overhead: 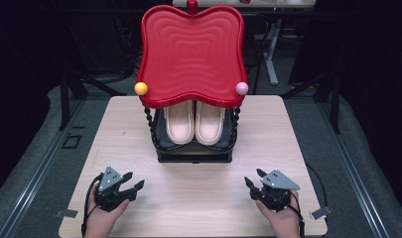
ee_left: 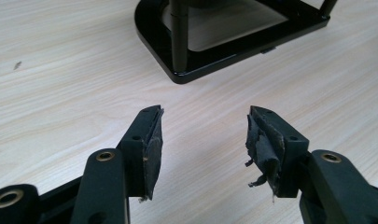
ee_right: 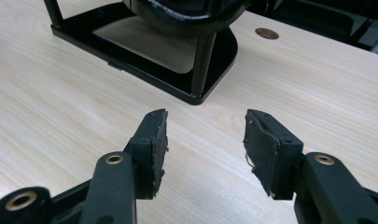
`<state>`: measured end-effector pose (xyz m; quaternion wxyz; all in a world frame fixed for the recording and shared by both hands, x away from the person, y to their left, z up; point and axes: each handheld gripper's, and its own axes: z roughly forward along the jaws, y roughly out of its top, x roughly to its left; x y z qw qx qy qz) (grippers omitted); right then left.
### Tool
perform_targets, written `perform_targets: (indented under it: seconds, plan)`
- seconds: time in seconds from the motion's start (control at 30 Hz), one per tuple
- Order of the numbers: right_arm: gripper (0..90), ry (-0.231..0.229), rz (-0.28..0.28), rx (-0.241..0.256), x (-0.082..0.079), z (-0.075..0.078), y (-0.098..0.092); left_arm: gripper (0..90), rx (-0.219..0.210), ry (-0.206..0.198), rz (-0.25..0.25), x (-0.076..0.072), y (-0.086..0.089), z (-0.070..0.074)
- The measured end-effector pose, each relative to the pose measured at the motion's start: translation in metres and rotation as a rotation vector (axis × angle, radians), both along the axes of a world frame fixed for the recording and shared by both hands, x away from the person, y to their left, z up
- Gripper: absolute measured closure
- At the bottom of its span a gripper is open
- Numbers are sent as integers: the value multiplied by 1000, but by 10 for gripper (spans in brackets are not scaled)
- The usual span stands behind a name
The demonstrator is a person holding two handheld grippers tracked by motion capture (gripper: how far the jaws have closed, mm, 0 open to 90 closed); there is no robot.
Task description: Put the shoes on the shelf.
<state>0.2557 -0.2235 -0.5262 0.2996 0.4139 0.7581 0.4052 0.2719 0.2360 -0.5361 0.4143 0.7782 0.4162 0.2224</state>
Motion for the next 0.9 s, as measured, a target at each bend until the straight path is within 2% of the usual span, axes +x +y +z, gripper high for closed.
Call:
perform_targets:
  seconds: [0.23, 0.33, 0.4, 0.9]
  plan:
    - [487, 37, -16, 25, 8, -15, -5, 451, 1, 17, 11, 5, 1, -11]
    - [489, 52, -22, 15, 11, -19, -7, 444, 21, 17, 25, 7, 3, -14]
    - [489, 60, -23, -9, 14, -23, -8, 437, 21, 20, 30, 8, 3, -16]
    - [479, 64, -5, -3, 15, -25, -5, 424, 8, 40, 41, 12, 3, -21]
